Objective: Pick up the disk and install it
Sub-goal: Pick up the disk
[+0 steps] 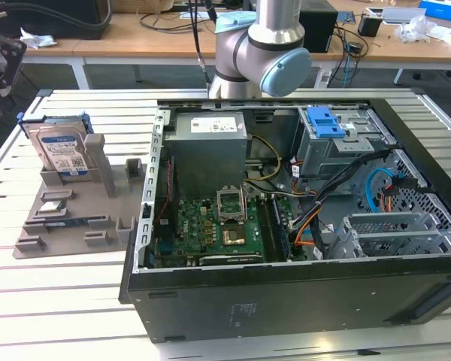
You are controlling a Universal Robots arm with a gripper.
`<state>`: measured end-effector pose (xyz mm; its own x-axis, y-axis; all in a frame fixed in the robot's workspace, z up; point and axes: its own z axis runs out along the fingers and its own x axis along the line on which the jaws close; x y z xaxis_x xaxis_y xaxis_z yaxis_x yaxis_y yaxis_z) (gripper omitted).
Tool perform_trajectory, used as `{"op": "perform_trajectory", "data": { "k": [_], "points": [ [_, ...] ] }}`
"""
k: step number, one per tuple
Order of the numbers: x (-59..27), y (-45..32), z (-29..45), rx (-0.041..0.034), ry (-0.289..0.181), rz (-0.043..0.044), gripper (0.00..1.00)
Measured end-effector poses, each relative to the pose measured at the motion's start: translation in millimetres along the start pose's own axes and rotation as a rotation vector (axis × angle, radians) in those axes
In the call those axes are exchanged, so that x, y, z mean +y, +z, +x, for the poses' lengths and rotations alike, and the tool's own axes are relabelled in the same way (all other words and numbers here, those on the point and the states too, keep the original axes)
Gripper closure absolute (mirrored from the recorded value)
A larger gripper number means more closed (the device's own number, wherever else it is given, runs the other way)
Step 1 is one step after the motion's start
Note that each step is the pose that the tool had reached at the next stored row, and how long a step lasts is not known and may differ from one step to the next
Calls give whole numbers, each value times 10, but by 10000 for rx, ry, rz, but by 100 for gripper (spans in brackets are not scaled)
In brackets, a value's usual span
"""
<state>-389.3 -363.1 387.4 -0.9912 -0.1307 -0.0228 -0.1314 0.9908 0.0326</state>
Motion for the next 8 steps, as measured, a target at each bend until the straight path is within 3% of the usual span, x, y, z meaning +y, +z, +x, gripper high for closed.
{"op": "perform_trajectory", "data": {
  "k": [5,8],
  "points": [
    [0,0,0,20,-609,-14,89],
    [0,0,0,41,-1250,-29,89]
  ]
}}
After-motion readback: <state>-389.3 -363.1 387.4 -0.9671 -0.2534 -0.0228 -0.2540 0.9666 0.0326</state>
